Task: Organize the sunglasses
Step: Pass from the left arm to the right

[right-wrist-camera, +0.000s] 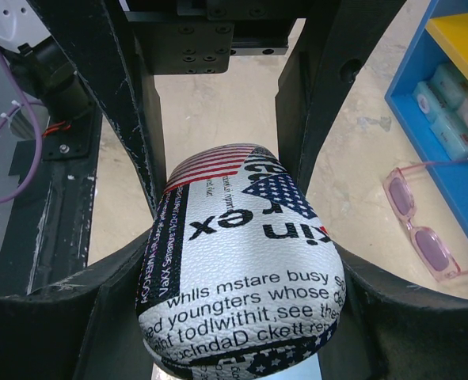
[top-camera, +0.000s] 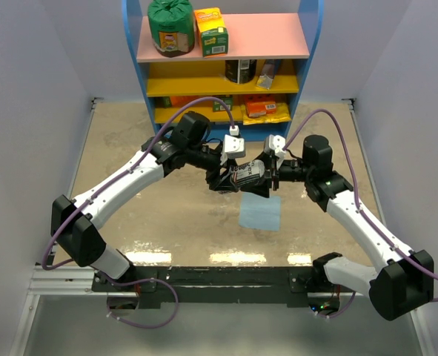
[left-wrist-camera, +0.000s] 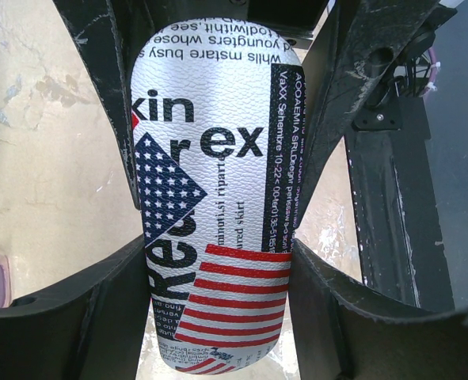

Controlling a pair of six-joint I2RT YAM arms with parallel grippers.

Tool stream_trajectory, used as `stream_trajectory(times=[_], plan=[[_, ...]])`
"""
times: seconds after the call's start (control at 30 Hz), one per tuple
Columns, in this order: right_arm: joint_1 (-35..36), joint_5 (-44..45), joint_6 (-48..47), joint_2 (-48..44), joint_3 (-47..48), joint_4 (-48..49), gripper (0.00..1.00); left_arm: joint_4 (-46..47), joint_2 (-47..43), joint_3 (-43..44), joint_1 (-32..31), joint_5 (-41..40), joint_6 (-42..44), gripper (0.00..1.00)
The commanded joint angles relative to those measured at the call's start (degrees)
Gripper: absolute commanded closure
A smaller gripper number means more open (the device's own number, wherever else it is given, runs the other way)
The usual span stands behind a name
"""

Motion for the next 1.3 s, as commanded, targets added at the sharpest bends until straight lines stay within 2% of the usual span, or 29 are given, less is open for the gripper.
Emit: stream_trajectory(times=[0.0, 1.27], plan=[[-0.19, 3.11, -2.92, -1.83, -0.3, 1.85, 1.0, 1.61, -0.27, 1.15, 0.0, -1.39, -2.63, 1.0], [-0.27, 3.81, -3.63, -1.92, -0.48, 1.67, 1.0, 2.48, -0.01, 1.15, 0.0, -3.86, -3.33, 1.0]])
